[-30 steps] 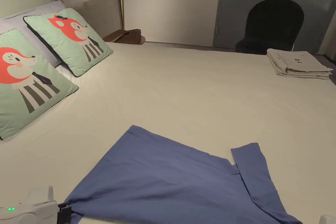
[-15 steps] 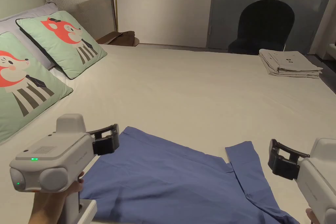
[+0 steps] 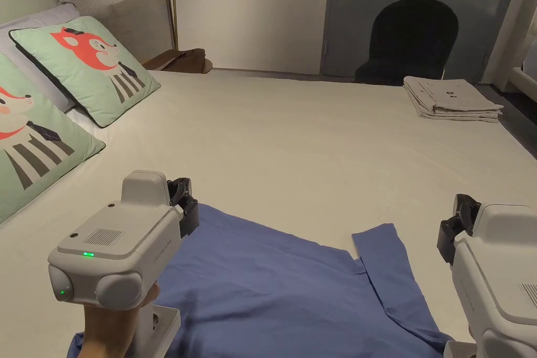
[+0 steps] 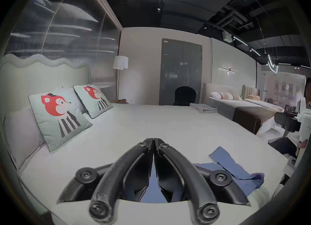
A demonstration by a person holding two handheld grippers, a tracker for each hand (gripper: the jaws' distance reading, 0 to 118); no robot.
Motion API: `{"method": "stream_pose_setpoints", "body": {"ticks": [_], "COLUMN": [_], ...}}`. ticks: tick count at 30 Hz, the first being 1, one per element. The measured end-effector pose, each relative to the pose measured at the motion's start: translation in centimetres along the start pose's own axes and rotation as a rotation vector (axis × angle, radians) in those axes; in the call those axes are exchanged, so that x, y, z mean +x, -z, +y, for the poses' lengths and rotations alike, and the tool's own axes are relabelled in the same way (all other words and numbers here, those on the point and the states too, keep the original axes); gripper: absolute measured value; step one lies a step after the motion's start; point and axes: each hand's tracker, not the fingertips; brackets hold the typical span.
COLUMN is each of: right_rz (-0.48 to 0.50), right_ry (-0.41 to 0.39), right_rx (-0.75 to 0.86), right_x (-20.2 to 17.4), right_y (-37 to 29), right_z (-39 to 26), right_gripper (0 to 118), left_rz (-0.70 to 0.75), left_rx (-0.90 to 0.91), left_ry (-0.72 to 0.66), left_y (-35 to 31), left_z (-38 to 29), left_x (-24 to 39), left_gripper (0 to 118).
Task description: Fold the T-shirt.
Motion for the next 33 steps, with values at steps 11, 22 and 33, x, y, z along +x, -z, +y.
{"method": "stream_pose_setpoints", "body": {"ticks": [11,22,33], "right_rz": [0.015,0.007,-0.016], "right_ry": [-0.018,-0.017,-0.027], "right_rx": [-0.024,-0.104,-0.206], "right_x": [-0.2,-0.9,-0.3], "right_y": [3.7,11.1,13.7], "right_z": [-0.3,-2.6,-5.7], "right_gripper": [0,0,0], "left_rz": [-0.059,-0.017,0.033], "left_rx": [-0.284,-0.635,-0.792], "left_ry": [0.019,-0.069,0.013], "left_y": [11.3,28.0,32.5], "left_z": [2.2,-2.1,-8.5], "left_x": [-3.6,-7.2,-6.4], "left_gripper": [0,104,55]}}
